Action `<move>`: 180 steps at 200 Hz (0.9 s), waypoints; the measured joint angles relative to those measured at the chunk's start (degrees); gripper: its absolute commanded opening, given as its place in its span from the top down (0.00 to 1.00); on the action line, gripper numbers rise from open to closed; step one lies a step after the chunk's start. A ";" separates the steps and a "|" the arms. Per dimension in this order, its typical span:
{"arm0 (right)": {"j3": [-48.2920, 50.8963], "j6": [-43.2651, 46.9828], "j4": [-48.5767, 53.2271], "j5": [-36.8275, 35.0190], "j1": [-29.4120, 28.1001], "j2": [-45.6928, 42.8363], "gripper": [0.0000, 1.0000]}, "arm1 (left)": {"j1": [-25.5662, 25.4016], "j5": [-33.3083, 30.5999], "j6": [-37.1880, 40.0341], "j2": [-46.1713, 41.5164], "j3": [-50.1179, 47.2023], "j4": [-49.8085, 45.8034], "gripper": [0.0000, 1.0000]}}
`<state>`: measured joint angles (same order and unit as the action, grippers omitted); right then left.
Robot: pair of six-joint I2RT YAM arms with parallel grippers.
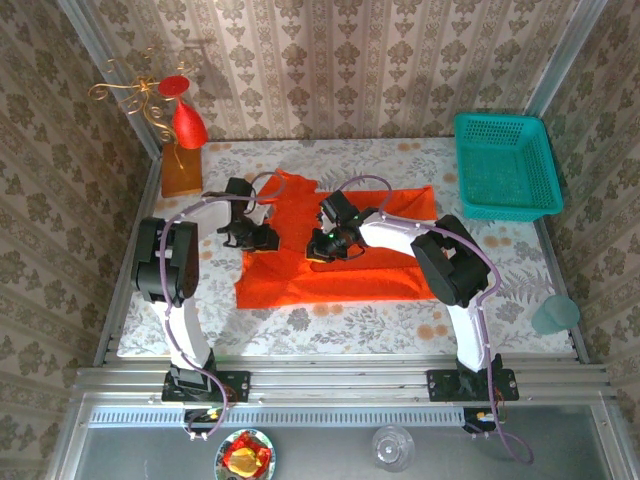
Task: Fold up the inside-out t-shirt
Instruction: Smooth out the T-shirt at the center of the table.
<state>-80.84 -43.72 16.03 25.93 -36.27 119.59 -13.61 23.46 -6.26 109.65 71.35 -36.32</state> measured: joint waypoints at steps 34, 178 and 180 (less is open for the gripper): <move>0.00 0.00 0.02 0.00 0.00 0.00 0.90 | 0.02 -4.04 0.09 -1.40 -0.02 1.07 0.65; -1.07 0.00 0.96 0.00 -0.61 0.00 0.91 | -1.38 -3.58 1.62 0.81 1.84 1.68 0.82; -1.07 0.00 0.96 -0.02 -0.63 0.00 0.91 | -1.38 -3.61 1.53 0.81 1.84 1.68 0.84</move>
<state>-81.91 -43.72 16.99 25.91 -36.91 119.59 -14.98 19.86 -4.73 110.45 73.19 -34.63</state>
